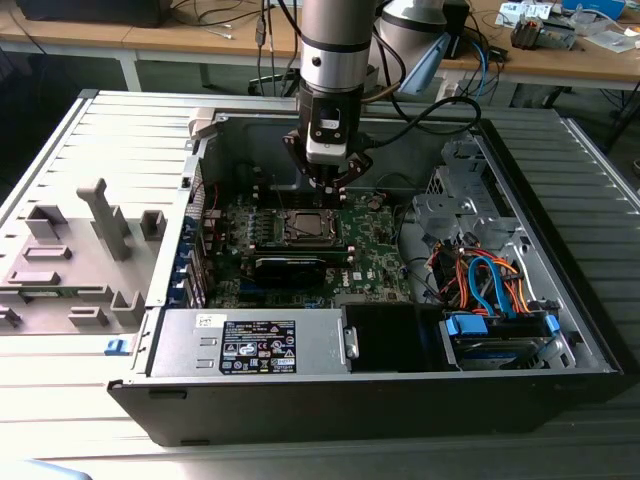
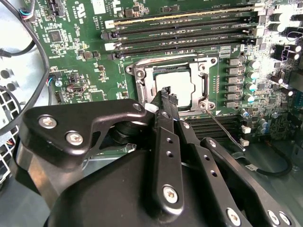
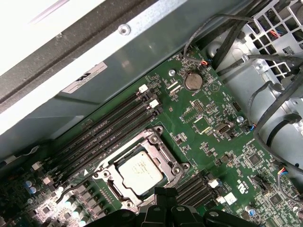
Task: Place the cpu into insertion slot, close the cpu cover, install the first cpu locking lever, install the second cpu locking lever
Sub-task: 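Install the first cpu locking lever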
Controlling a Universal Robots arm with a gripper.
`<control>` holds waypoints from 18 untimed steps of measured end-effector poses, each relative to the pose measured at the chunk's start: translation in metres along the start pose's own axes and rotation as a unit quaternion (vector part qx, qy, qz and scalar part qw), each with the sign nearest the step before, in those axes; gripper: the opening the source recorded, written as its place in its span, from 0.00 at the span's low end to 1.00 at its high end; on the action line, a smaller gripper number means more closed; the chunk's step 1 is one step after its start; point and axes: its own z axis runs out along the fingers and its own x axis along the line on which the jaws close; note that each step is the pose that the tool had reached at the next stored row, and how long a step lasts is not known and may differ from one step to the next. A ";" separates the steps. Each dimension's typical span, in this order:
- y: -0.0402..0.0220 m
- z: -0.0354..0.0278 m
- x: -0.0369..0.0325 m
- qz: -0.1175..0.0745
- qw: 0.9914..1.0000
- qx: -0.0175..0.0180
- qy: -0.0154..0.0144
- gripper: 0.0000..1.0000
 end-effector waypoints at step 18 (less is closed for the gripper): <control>0.0000 0.0000 0.0000 -0.005 1.000 0.000 0.000 0.11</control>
